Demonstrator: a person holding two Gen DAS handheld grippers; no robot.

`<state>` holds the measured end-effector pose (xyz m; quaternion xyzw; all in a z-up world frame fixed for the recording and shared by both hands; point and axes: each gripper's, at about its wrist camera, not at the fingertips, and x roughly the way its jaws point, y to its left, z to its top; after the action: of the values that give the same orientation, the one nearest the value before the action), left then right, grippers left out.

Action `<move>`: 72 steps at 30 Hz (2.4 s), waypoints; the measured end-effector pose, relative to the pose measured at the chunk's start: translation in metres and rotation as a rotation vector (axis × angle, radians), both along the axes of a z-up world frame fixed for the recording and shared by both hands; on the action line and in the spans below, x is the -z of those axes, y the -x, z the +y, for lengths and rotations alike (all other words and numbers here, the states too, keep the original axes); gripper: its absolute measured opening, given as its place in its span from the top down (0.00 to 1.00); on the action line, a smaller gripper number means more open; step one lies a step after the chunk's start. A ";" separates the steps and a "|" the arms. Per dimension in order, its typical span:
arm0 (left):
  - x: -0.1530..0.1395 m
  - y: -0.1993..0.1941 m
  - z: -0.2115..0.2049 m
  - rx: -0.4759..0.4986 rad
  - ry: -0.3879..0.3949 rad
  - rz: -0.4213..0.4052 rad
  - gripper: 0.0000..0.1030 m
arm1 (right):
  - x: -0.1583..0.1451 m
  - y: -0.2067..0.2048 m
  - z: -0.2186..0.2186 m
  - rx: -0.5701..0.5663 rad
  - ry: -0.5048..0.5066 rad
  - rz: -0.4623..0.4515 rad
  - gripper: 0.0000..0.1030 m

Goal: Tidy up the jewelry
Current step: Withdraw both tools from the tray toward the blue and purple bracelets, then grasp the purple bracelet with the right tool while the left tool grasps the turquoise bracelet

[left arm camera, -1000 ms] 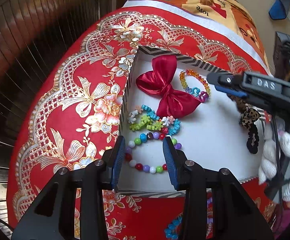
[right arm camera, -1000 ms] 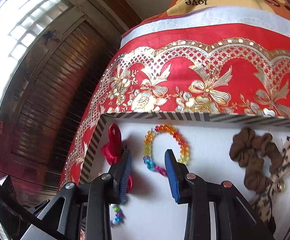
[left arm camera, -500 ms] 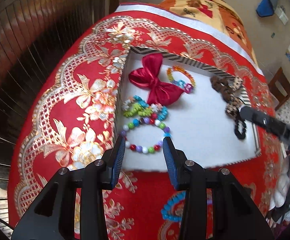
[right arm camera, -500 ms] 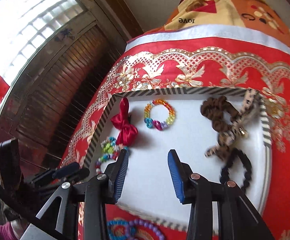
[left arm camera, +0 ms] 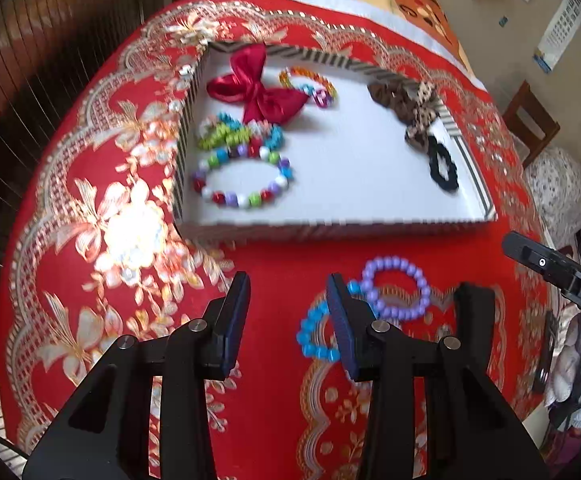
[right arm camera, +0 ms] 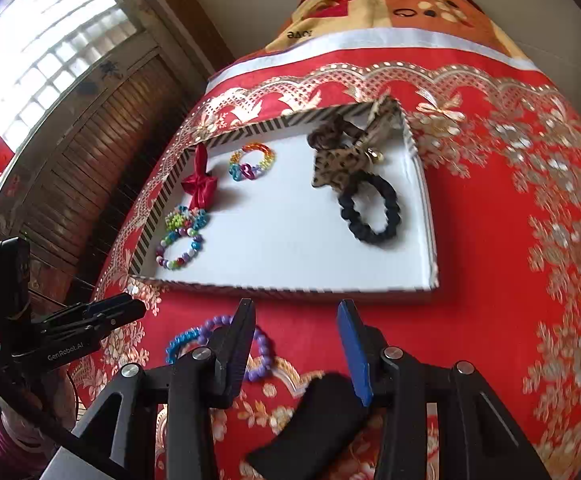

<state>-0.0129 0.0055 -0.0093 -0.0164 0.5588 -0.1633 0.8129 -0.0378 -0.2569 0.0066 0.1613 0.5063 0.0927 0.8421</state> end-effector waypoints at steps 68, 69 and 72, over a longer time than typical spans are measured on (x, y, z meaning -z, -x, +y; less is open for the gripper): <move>-0.047 0.011 -0.013 0.019 0.000 -0.117 0.93 | -0.032 0.020 0.049 -0.115 0.097 -0.209 0.92; -0.050 0.010 -0.012 0.019 0.000 -0.124 0.93 | -0.036 0.022 0.047 -0.108 0.093 -0.217 0.92; -0.061 0.009 -0.012 0.019 -0.006 -0.147 0.93 | -0.046 0.025 0.042 -0.096 0.088 -0.236 0.92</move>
<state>-0.0219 -0.0063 0.0513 0.0033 0.4984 -0.1699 0.8501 -0.0627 -0.2149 0.0525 0.0879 0.4143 0.1291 0.8966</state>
